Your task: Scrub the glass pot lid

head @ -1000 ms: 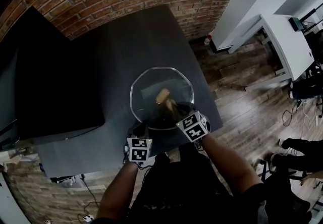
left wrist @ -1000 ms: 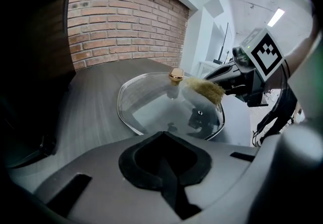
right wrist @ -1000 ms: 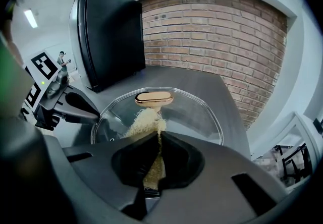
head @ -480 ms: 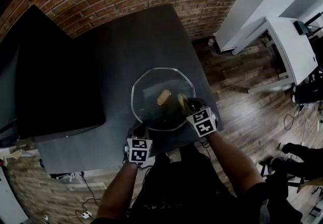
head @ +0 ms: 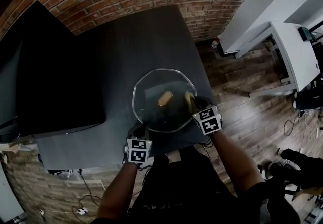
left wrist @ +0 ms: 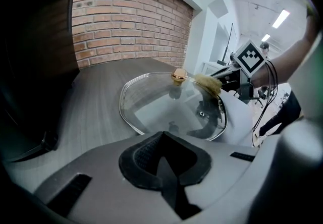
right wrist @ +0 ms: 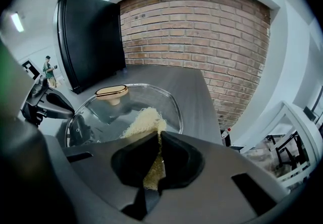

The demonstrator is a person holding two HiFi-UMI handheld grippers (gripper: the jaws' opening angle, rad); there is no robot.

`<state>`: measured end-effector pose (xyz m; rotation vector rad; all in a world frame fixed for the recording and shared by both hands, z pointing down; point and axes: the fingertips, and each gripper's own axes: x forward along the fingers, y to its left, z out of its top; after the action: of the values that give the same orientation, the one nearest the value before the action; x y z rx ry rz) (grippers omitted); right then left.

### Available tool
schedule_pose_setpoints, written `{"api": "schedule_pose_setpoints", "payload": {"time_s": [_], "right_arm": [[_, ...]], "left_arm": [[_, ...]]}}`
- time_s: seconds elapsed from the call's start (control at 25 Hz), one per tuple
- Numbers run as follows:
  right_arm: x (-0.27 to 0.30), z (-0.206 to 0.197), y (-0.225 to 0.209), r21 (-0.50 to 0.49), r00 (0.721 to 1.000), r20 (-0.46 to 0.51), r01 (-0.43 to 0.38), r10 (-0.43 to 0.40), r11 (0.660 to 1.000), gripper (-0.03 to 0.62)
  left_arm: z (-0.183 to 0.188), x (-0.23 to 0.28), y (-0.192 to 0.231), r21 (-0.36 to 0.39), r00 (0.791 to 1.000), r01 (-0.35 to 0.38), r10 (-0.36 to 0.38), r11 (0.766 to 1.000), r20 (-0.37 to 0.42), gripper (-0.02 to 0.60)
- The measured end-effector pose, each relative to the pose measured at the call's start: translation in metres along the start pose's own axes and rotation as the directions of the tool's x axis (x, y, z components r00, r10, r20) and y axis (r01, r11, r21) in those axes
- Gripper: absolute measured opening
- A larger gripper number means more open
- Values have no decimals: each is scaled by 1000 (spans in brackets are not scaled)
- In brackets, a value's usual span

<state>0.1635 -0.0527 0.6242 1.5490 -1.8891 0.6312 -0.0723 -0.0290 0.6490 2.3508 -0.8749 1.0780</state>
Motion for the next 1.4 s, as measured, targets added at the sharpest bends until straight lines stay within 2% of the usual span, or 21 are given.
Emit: {"api": "schedule_pose_setpoints", "payload": {"time_s": [0.4,1.0,1.28,1.4], "right_arm": [[4,-5,-22,47,1000,0,16,-16,999,25],[6,-7,-26,53,1000,-4,-8,8,999,25],[5,-7,-29,79,998,-43,-37,40,996,25],[2,2,-25,88,998,-21,-65,67,994,25]], "left_arm": [[7,-1,0,-8,1000,-20,20,1000,21,32],[5,0,0,-58,999,-46,48,997,22,32],[4,1,-2,-97,998,-52,53,994,13,33],[6,0,-1,-104,998,-58,60,993,22,32]]}}
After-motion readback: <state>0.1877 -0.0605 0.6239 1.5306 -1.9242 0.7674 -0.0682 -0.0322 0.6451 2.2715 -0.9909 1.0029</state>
